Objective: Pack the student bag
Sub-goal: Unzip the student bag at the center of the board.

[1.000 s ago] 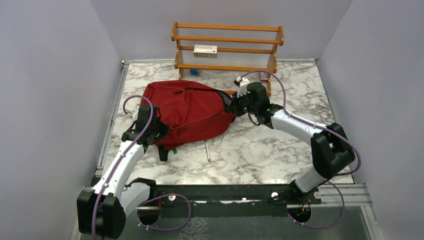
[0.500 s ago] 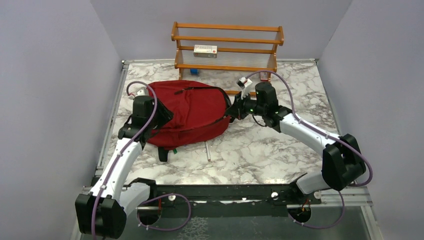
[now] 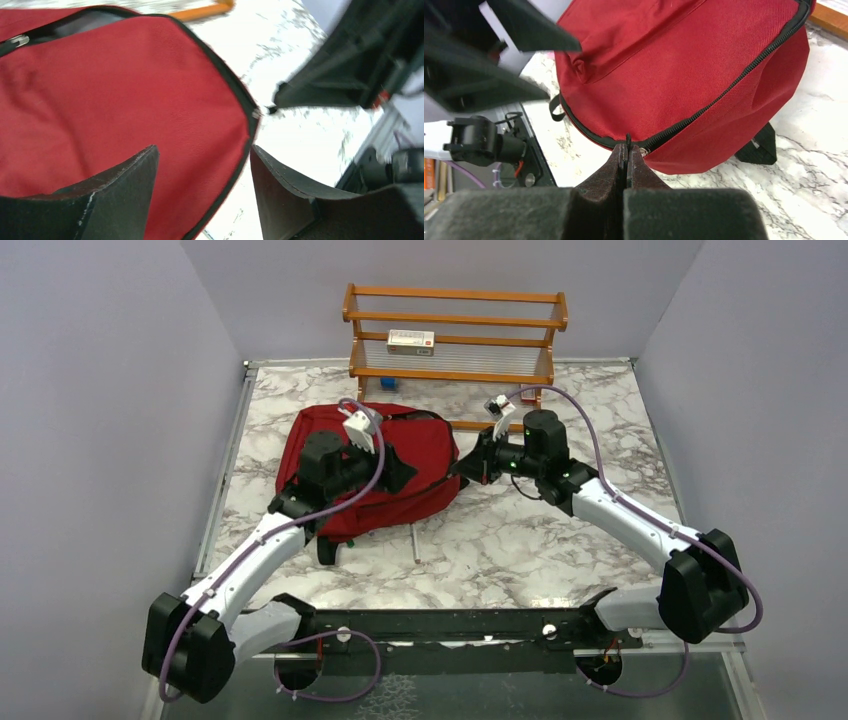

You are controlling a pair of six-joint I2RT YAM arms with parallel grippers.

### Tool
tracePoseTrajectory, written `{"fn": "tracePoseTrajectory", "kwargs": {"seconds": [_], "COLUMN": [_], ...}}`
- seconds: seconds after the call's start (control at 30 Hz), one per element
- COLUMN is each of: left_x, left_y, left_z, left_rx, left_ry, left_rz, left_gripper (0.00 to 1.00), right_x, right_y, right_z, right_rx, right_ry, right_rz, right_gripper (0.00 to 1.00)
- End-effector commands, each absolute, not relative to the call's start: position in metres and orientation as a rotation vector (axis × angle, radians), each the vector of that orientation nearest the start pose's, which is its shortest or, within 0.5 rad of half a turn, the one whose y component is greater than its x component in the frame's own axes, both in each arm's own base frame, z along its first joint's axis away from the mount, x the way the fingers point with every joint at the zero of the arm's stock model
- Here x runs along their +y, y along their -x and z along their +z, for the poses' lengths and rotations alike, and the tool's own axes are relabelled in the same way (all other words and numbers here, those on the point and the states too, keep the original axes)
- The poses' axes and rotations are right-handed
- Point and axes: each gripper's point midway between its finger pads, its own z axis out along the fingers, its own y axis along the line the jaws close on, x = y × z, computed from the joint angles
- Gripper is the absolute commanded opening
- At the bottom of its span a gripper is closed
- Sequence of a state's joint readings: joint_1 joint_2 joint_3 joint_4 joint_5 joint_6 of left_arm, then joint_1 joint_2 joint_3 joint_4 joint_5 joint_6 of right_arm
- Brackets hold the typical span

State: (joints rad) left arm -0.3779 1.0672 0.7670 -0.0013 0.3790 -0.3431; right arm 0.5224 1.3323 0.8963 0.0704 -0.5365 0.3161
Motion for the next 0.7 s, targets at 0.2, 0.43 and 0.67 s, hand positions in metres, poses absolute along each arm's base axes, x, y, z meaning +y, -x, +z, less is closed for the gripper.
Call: {"fn": "tracePoseTrajectory", "kwargs": {"seconds": [0.2,0.43,0.67], "left_x": [-0.248,-0.265,-0.276], "left_y": [-0.269,-0.262,-0.254], "left_z": [0.227,0.21,0.194], "left_rx": [1.62,1.609,1.635], "left_ry": [-0.744,-0.876,-0.933], "left_rz": [-0.779,-0.752,-0.755], "left_gripper": [0.71,0.7,0.61], "right_x": [0.3,0.299,0.297], "right_y": [-0.275,-0.268,-0.269], "right_z": [0.246,0.249,0.245], "right_rx": [1.812,1.802,1.83], "right_ry": [0.633,0.675,0.673], "right_rz": [1.266,1.271,1.252], "right_gripper": [0.01,0.01,0.0]}}
